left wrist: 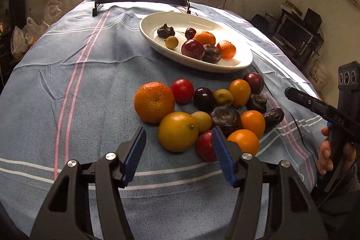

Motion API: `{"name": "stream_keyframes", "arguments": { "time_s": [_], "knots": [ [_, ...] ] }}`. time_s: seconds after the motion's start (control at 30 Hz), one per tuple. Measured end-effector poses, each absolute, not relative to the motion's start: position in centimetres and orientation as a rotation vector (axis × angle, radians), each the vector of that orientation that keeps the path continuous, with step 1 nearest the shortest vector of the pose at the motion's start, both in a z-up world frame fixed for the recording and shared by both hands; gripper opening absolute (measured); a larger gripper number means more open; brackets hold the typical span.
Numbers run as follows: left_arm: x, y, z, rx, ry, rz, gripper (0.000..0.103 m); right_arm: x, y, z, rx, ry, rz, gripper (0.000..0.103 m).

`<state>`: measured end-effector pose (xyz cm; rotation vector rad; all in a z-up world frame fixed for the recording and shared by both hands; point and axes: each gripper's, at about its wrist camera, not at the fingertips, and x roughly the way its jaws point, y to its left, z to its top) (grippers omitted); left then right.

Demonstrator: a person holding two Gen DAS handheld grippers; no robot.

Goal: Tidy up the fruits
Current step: 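Grasp a large yellow citrus with the left tool while the right tool grasps a persimmon, then place the citrus and persimmon on the white plate with both tools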

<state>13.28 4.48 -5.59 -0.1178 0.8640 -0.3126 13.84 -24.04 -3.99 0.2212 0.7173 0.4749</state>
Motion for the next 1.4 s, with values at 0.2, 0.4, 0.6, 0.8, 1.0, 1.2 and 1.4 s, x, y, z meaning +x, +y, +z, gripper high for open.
{"name": "stream_keyframes", "arguments": {
  "time_s": [0.2,0.4,0.6,0.8,1.0,1.2,1.4],
  "knots": [
    [14.0,4.7,-6.2,-0.200,0.901,-0.395,0.052,13.8,-23.8,-4.0,0.214,0.727,0.501,0.036],
    [11.7,5.5,-5.7,-0.210,0.877,-0.402,0.039,12.8,-21.8,-4.1,0.120,0.771,0.582,0.036],
    [10.0,6.2,-5.1,-0.170,0.844,-0.362,0.039,12.0,-20.2,-4.2,0.037,0.785,0.571,0.057],
    [9.2,6.3,-5.3,-0.155,0.840,-0.354,0.039,13.7,-19.6,-5.3,0.041,0.874,0.550,0.044],
    [8.7,6.1,-4.7,-0.158,0.817,-0.360,0.039,13.0,-20.6,-4.7,0.103,0.819,0.585,0.043],
    [8.9,5.7,-2.8,-0.158,0.774,-0.378,0.039,13.4,-23.4,-3.2,0.270,0.769,0.600,0.043],
    [13.6,5.2,0.6,-0.198,0.718,-0.421,0.039,17.6,-24.4,1.2,0.302,0.703,0.577,0.043]
  ]
}}
